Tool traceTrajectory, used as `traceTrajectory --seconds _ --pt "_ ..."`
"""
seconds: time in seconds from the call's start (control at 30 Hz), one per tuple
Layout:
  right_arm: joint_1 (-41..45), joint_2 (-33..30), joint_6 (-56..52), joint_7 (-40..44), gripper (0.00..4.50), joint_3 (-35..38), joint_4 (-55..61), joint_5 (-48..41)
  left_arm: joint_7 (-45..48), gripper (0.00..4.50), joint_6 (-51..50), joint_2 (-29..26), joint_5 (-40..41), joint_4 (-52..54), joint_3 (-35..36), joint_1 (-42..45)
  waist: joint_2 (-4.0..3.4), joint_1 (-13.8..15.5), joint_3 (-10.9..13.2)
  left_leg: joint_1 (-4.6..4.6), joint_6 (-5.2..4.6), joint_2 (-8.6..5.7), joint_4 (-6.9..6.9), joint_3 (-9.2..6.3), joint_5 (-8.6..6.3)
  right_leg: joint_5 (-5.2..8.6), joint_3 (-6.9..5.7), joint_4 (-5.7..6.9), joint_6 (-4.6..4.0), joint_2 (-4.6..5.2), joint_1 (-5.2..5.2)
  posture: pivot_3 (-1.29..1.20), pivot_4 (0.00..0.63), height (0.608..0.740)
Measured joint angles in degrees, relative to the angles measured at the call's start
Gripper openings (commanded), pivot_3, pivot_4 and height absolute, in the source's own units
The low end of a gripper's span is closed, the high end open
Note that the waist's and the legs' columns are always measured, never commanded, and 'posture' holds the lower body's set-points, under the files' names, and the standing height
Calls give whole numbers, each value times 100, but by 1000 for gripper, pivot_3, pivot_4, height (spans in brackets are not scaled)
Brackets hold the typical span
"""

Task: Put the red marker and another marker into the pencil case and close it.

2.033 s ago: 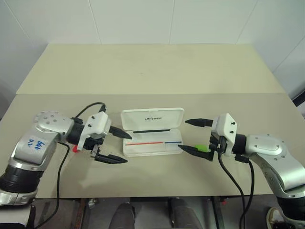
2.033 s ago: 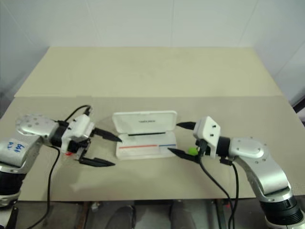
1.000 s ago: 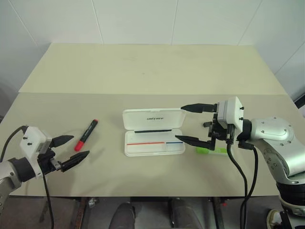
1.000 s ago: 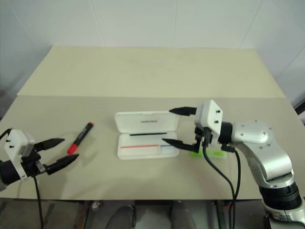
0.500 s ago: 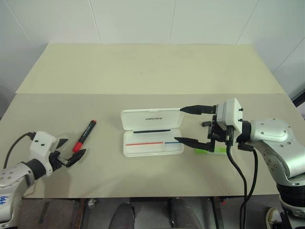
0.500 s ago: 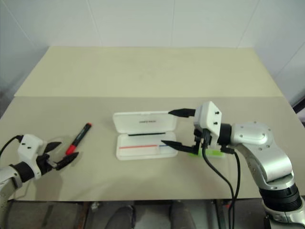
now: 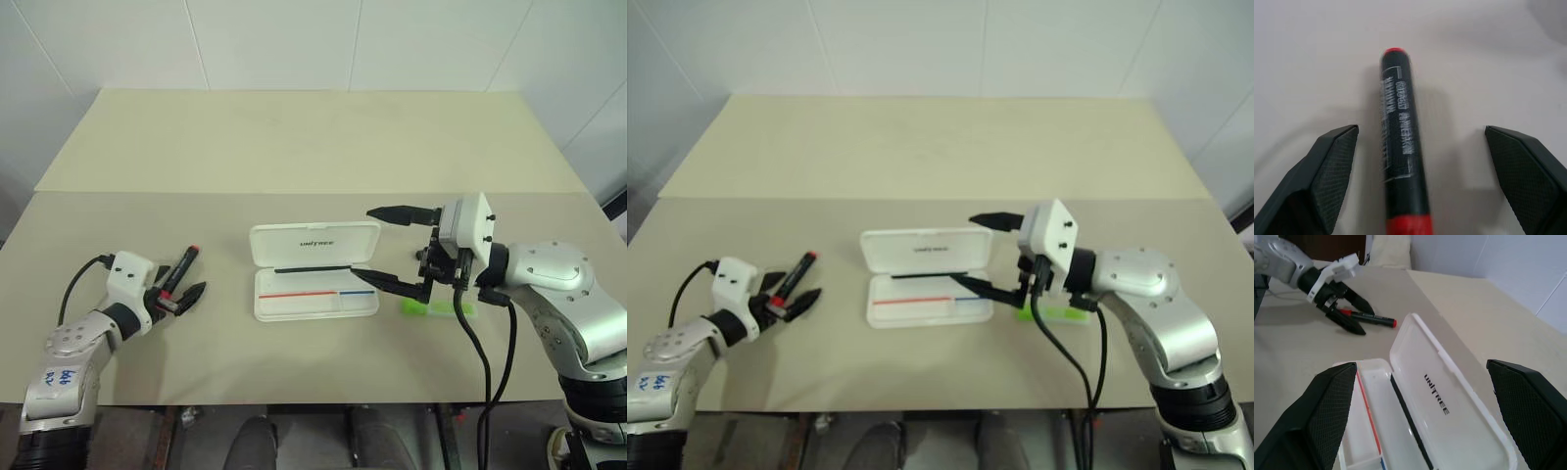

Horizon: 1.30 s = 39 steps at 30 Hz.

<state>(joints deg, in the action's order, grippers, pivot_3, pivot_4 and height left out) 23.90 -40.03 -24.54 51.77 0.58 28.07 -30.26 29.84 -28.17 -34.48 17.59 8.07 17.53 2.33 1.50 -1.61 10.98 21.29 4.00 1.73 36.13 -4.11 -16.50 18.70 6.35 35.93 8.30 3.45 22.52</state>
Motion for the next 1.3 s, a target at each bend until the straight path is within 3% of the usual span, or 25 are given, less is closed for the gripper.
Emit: traceTrajectory --seconds 0.23,0.27,0.43,0.63,0.67,0.93,1.13,1.3 --pt "4 -48 5 62 4500 0 119 -47 -216 4463 -191 75 -4 0 -68 165 0 7 0 0 0 -1 3 -1 0 -1 -1 0 1 1 -2 0 150 740" --pt "-39 -106 22 120 4500 0 132 -47 -238 4281 -209 83 -3 1 -68 172 0 9 0 0 0 -1 2 -2 0 -1 -2 0 1 0 -2 0 150 740" --pt "-709 -627 130 788 4500 115 296 -198 -364 2802 -437 148 5 -2 -74 319 0 19 0 0 0 -2 5 -2 0 -2 -2 -1 3 0 -6 0 150 740" --pt "-761 -734 349 1079 4500 250 271 -197 -387 743 -536 148 2 -28 -136 405 0 0 0 -8 2 -1 7 -2 4 -9 -1 5 4 -4 -8 0 150 740" --pt "-759 -733 353 1084 4500 250 259 -194 -378 619 -533 147 2 -34 -144 416 0 1 0 -8 2 -1 7 -2 4 -9 -1 4 4 -4 -8 0 150 740" --pt "-696 -707 460 1063 4500 222 70 -109 -408 622 -405 207 8 -38 -148 405 0 12 0 -3 3 -2 4 -2 4 -9 -1 -2 5 -1 -7 0 150 740" --pt "-671 -595 592 875 4500 215 -166 106 -776 622 281 527 66 154 548 306 3 5 2 -2 3 0 2 -2 4 -9 -1 -3 5 -2 -5 0 150 740" --pt "-687 -528 709 816 4500 212 -315 254 -475 622 469 550 710 986 722 362 4 29 2 4 4 -4 5 -1 3 -11 -1 -11 8 3 -6 0 150 740"
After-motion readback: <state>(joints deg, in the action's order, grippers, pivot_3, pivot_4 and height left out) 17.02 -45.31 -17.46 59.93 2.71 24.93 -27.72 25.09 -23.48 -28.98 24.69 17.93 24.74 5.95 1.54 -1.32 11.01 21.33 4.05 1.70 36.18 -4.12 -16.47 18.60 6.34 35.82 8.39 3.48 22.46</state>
